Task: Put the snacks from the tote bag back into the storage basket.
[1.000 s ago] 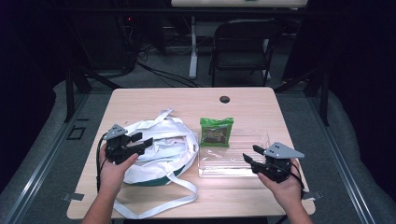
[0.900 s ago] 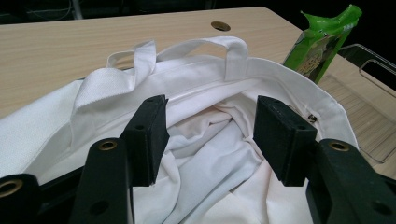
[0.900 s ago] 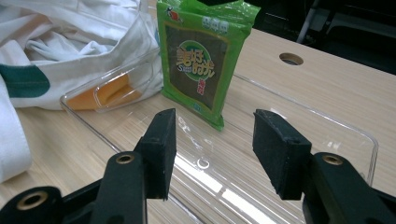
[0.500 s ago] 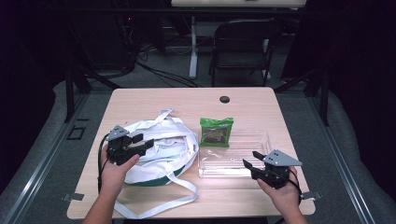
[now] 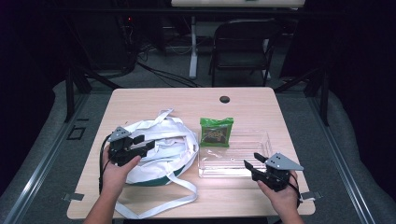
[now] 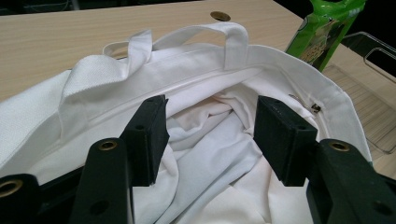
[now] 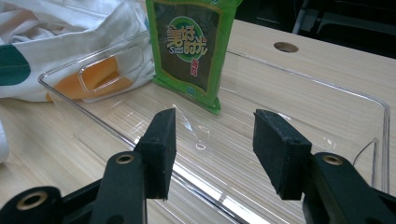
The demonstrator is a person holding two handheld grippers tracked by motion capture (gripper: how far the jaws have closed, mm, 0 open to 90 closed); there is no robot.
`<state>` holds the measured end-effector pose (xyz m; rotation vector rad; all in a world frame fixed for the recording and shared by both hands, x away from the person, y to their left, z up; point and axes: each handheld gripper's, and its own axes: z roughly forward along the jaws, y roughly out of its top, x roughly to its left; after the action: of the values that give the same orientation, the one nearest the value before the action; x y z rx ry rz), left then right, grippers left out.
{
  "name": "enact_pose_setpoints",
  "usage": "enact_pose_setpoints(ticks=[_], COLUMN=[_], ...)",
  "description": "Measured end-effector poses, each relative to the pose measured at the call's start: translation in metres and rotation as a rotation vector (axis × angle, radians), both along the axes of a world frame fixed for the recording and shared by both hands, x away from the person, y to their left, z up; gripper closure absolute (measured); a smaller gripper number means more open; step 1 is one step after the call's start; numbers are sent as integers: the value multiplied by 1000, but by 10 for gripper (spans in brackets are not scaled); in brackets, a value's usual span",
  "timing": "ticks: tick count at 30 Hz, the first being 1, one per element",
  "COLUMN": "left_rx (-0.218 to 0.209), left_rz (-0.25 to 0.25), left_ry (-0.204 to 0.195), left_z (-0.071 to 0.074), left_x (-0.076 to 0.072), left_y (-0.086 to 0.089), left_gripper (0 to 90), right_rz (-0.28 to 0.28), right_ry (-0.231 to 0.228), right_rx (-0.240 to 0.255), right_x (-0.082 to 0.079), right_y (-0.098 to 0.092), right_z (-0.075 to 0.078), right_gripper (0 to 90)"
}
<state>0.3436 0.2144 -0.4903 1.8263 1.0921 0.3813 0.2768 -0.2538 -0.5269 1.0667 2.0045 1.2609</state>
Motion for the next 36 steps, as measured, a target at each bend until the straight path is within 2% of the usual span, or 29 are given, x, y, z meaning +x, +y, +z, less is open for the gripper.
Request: enact_pose_setpoints(ticks=[9, 21, 36], left_rx=[9, 22, 16], left_rz=[-6, -17, -11], left_ry=[2, 14, 18], left_z=[-2, -6, -7], left_x=[0, 1, 1], left_y=[-2, -6, -5], left_gripper=[446, 447, 446], right_rz=[6, 10, 10], right_ry=[-6, -1, 0], right_rx=[-18, -3, 8], right_x=[0, 1, 2], right_y=[3, 5, 5], right_z=[-4, -6, -7], right_gripper=[493, 493, 493])
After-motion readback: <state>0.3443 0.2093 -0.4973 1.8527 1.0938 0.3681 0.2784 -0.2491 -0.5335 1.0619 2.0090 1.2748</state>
